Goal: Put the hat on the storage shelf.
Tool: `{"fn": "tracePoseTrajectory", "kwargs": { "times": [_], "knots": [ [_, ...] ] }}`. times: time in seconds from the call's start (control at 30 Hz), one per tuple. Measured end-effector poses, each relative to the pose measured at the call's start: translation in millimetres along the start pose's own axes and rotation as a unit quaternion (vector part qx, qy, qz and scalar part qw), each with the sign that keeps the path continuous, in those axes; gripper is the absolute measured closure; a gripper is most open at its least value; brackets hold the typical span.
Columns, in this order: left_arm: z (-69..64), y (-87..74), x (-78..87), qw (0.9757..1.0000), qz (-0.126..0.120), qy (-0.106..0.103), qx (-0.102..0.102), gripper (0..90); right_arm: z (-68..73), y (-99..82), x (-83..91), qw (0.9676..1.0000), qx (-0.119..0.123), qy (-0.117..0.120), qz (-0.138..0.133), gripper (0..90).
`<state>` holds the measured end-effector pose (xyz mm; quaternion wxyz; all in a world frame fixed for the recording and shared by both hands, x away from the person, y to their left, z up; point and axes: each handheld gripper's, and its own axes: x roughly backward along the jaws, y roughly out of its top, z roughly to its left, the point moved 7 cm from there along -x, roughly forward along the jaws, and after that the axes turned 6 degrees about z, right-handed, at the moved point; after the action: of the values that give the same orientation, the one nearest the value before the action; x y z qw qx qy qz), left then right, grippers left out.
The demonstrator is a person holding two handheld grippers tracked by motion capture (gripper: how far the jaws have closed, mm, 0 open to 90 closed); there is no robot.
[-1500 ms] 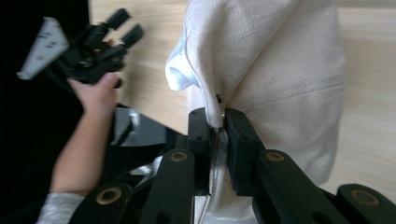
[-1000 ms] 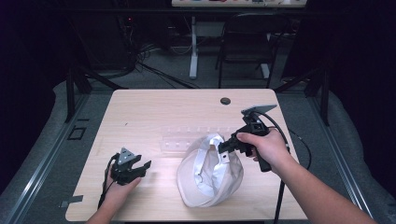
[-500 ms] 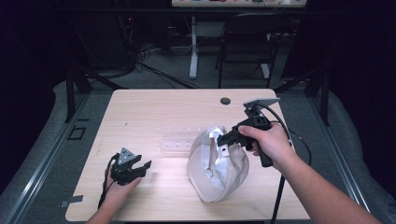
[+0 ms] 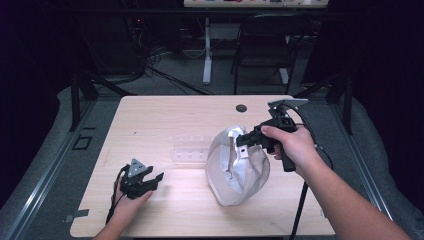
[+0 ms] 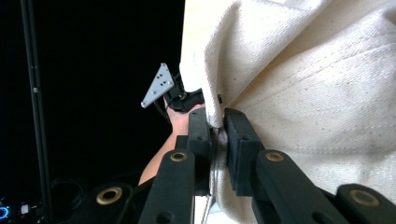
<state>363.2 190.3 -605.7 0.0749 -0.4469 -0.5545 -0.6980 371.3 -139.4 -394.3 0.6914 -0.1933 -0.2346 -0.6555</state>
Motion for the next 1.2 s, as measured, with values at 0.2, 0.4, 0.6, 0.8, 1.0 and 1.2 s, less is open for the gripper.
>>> {"fn": "tracePoseTrajectory", "kwargs": {
  "times": [0.2, 0.4, 0.6, 0.8, 1.0, 1.2],
  "knots": [
    [-1.5, 2.2, 1.2, 1.0000, -0.006, 0.000, 0.001, 48.8, 5.2, 4.1, 3.2, 0.9999, 0.005, 0.014, -0.007, 81.8],
    [-7.0, 7.8, 5.4, 0.9997, -0.022, -0.007, 0.004, 46.3, 10.8, 10.6, 5.1, 0.9993, 0.008, 0.033, -0.015, 81.7],
    [-29.3, 22.3, 11.2, 0.9980, -0.046, -0.038, -0.020, 48.1, 21.2, 18.7, 5.9, 0.9983, 0.007, 0.049, -0.031, 81.8],
    [-54.6, 37.0, 17.0, 0.9951, -0.066, -0.052, -0.053, 46.5, 25.1, 26.5, 6.7, 0.9978, 0.008, 0.053, -0.037, 81.7],
    [-80.9, 47.6, 17.8, 0.9914, -0.076, -0.065, -0.085, 44.8, 26.4, 34.4, 7.1, 0.9974, 0.005, 0.056, -0.046, 81.7],
    [-100.5, 59.5, 14.2, 0.9880, -0.084, -0.089, -0.094, 46.5, 29.2, 41.6, 9.6, 0.9966, 0.003, 0.062, -0.054, 81.7]
  ]
}}
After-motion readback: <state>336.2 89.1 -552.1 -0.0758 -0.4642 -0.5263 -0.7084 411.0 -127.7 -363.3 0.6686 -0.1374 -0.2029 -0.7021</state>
